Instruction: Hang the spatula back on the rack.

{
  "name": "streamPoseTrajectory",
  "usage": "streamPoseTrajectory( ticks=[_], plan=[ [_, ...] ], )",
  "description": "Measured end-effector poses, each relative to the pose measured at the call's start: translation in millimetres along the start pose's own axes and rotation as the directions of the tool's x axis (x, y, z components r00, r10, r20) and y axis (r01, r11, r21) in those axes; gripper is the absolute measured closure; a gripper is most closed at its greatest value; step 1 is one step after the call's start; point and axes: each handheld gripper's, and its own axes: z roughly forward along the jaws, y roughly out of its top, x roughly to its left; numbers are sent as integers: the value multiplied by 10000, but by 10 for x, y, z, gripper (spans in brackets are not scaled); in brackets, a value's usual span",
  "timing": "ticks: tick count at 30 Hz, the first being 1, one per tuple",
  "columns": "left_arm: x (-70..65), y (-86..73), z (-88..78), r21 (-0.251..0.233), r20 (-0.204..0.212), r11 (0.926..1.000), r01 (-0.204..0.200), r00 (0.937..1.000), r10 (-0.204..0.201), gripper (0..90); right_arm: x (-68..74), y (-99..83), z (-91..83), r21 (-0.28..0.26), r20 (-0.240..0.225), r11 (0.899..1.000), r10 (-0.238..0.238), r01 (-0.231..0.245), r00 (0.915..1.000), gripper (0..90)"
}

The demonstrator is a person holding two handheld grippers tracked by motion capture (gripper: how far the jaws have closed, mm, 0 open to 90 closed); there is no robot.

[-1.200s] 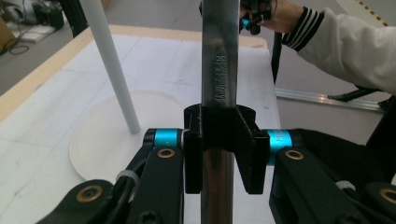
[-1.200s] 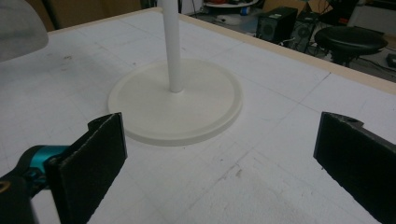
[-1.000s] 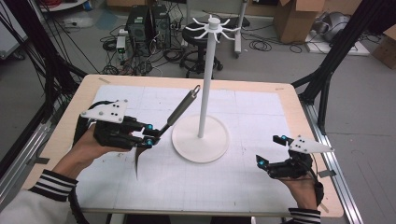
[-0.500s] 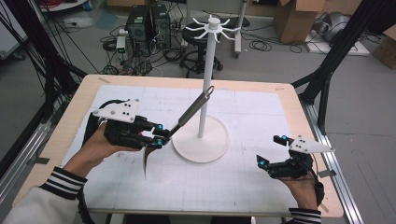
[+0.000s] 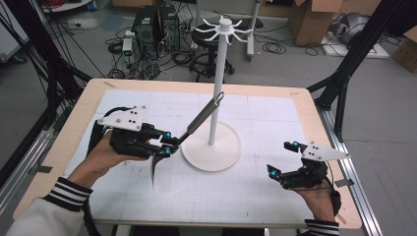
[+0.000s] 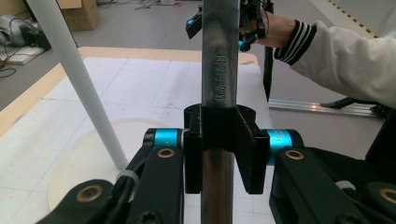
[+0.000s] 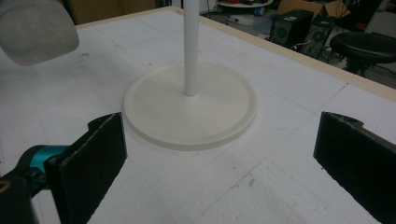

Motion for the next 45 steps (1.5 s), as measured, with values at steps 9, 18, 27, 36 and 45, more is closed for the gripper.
streamPoseTrajectory(
  ticks=[9,18,27,36,45],
  plan=[
    [4,-12,-9,88,19,10000,0,10000,0,747,-40,187,-7,141,-1024,9999,-63,78,9947,15],
    [-8,-32,5,106,35,9999,128,9999,-128,747,-15,429,-73,76,-2313,9984,-528,561,9715,16],
    [3,-40,11,199,101,9998,94,9999,-96,747,121,822,24,-236,-3607,9922,-1229,1227,9246,16],
    [-3,-44,33,302,204,9995,86,9997,-93,748,254,1199,145,-603,-4404,9847,-1733,1636,8809,16],
    [-14,-41,40,252,303,9997,33,9995,-41,748,360,1524,261,-809,-5003,9789,-2026,1875,8418,16]
  ],
)
